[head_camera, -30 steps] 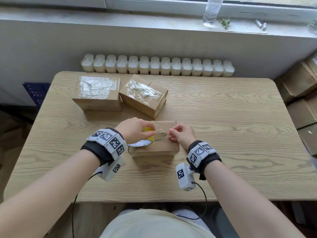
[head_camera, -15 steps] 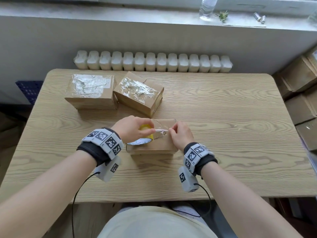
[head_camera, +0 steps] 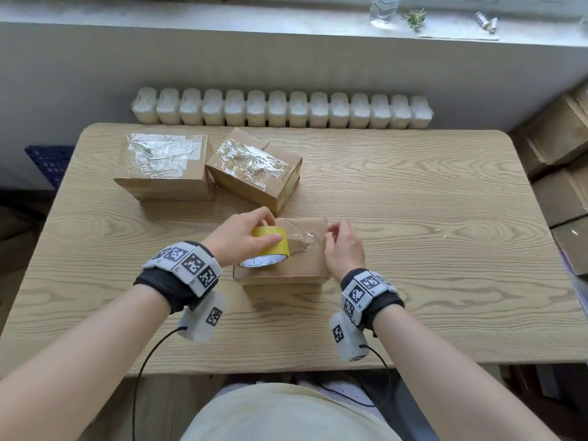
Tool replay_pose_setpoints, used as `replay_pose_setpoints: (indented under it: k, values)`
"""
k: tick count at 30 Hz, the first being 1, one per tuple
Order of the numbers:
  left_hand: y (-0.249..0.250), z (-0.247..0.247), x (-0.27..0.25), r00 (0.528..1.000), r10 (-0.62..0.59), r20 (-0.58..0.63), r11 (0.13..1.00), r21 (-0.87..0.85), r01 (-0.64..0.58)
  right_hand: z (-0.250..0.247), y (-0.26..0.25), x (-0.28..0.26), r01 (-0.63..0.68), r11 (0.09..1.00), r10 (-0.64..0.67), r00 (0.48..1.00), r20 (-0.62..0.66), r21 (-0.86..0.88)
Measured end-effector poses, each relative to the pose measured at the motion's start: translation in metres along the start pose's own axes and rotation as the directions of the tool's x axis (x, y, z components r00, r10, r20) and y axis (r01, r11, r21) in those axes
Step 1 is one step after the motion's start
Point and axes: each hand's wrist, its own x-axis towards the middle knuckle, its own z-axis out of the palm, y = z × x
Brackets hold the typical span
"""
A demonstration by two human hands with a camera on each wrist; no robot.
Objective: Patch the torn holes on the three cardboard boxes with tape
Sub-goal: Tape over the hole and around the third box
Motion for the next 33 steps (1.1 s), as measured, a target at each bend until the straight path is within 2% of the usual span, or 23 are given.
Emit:
replay_pose_setpoints:
  k: [2, 4, 6, 8, 9, 12, 16, 23, 27, 31, 33]
  values:
    - [-0.002, 0.002, 0.001, 1.0, -0.003, -0.002, 1.0, -0.024, 0.003, -0.001, 0.004, -0.004, 0.061, 0.998, -0.062, 0.993, -0.098, -0.02]
    - [-0.002, 0.004, 0.002, 1.0, -0.004, -0.013, 0.999, -0.039, 0.004, 0.0, 0.006, -0.01, 0.285, 0.955, -0.293, 0.949, -0.12, -0.083]
    - [-0.003, 0.005, 0.004, 1.0, -0.015, -0.023, 0.998, -0.058, 0.014, 0.006, 0.007, -0.018, 0.497, 0.854, -0.492, 0.867, 0.076, -0.152]
    - [-0.007, 0.005, 0.005, 0.999, -0.028, -0.039, 0.997, -0.067, 0.025, 0.011, 0.009, -0.024, 0.629, 0.747, -0.565, 0.772, 0.293, -0.217]
    - [-0.008, 0.005, 0.005, 0.999, -0.032, -0.044, 0.997, -0.072, 0.029, 0.013, 0.012, -0.025, 0.658, 0.709, -0.562, 0.744, 0.361, -0.252]
    - [-0.012, 0.003, -0.001, 1.0, -0.017, -0.002, 0.992, -0.126, 0.016, 0.018, 0.021, -0.025, 0.661, 0.682, -0.52, 0.739, 0.429, -0.313]
    - [-0.014, -0.008, -0.008, 0.997, 0.04, 0.068, 0.956, -0.294, -0.019, 0.025, 0.023, -0.026, 0.634, 0.679, -0.484, 0.766, 0.424, -0.37]
    - [-0.022, -0.013, -0.001, 0.992, 0.007, 0.122, 0.951, -0.308, 0.031, 0.024, 0.022, -0.025, 0.641, 0.676, -0.466, 0.754, 0.462, -0.364]
    - [-0.024, -0.013, -0.001, 0.99, -0.005, 0.143, 0.934, -0.352, 0.056, 0.029, 0.01, -0.031, 0.621, 0.677, -0.468, 0.777, 0.422, -0.394]
    - [-0.023, -0.011, -0.002, 0.991, -0.02, 0.136, 0.923, -0.379, 0.07, 0.034, 0.003, -0.032, 0.669, 0.676, -0.501, 0.725, 0.472, -0.31]
    - [-0.022, -0.01, -0.003, 0.992, -0.021, 0.122, 0.93, -0.362, 0.064, 0.035, 0.004, -0.031, 0.667, 0.676, -0.48, 0.722, 0.498, -0.314]
